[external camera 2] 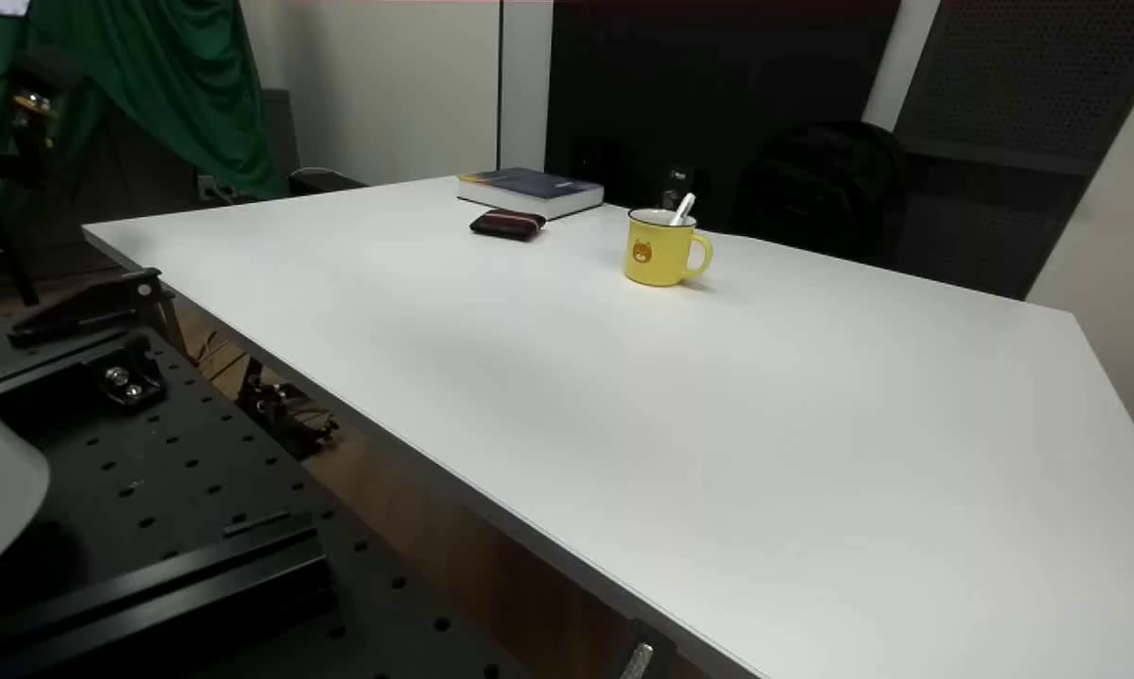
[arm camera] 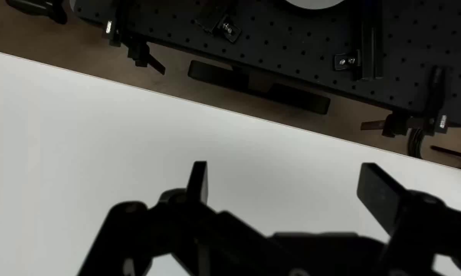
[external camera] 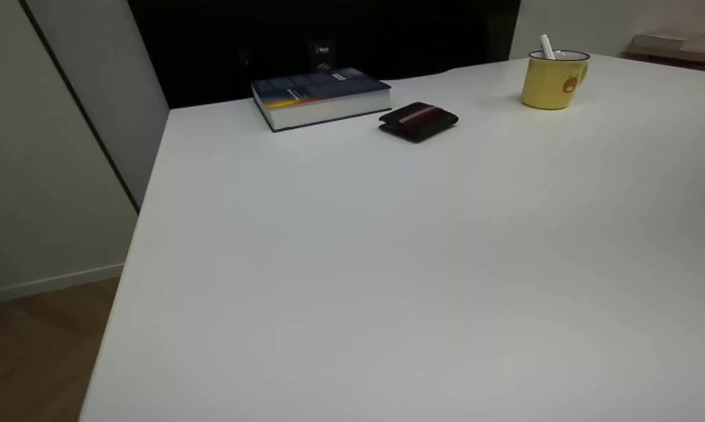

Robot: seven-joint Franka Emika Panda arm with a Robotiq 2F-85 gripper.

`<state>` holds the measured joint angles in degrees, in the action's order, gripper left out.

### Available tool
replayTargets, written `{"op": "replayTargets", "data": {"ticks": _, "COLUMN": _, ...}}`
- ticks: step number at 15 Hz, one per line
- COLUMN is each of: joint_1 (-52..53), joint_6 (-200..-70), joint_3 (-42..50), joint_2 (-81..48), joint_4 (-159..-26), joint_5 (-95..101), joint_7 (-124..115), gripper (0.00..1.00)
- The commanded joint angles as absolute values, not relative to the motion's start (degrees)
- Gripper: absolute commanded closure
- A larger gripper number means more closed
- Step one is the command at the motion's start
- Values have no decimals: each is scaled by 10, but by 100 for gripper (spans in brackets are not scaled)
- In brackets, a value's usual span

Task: Put the marker on the table

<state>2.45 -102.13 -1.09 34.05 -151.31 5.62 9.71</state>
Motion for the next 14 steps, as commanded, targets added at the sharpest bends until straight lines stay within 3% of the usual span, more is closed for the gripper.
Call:
{"op": "replayTargets", "data": {"ticks": 1, "joint_1": 29, "joint_6": -1019, "joint_3": -7, "joint_2": 340, "joint_4": -1512, "joint_5": 58, "joint_7": 95, "gripper": 0}}
{"op": "replayTargets", "data": {"ticks": 10, "joint_1": 29, "joint_6": -1019, "joint_3": -7, "joint_2": 340, "joint_4": -1512, "joint_5": 58, "joint_7": 95, "gripper": 0}}
{"op": "replayTargets", "data": {"ticks": 14, "joint_1": 40, "joint_6": -1085, "joint_3": -20, "joint_2": 259, "joint_4": -1504, "joint_5": 69, "joint_7": 96, "gripper": 0}}
